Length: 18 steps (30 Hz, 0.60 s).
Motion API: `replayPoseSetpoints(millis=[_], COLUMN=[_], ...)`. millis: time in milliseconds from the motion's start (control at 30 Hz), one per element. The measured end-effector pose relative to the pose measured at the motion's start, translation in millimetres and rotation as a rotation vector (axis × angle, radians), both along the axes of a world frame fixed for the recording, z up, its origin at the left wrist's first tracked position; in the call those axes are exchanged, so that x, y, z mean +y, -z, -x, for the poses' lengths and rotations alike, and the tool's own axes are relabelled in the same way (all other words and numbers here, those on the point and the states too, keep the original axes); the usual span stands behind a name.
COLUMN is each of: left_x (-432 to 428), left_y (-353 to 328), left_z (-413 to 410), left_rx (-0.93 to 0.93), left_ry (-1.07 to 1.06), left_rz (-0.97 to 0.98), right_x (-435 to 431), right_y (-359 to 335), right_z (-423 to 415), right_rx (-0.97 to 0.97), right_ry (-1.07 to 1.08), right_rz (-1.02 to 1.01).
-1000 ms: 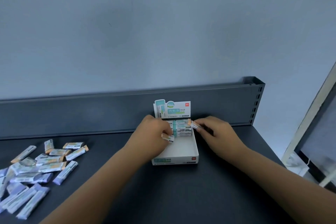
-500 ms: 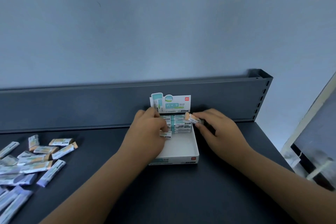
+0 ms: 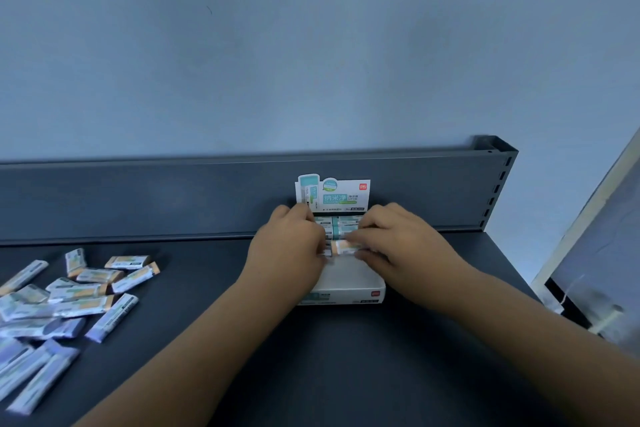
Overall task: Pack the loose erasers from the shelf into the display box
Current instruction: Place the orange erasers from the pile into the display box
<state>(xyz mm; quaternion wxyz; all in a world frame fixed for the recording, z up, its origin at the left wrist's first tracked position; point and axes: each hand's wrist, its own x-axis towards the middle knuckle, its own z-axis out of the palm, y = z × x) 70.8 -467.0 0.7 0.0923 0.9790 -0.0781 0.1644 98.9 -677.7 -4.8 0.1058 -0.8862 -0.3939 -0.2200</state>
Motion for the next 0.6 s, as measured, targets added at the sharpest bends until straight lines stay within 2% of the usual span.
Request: replayPoseSetpoints(millis=[100, 267, 600], left_x=[-0.5, -0.2, -1.5], left_y=[1.5, 2.6, 2.9], left_z=[0.5, -0.4, 0.0], left_rx=[-0.025, -0.018, 0.026], left_ry=[-0.009, -0.011, -0.032], left_rz=[0.005, 0.002, -0.028], right_x=[10.4, 22.9, 43.0], right_y=[-10.3, -16.8, -17.6], right_z=[1.6, 6.8, 13.7], right_rx=[-0.049, -0.113, 0.020], right_ry=[0.045, 0.174, 0.345], right_rz=[0.218, 0.376, 0.486])
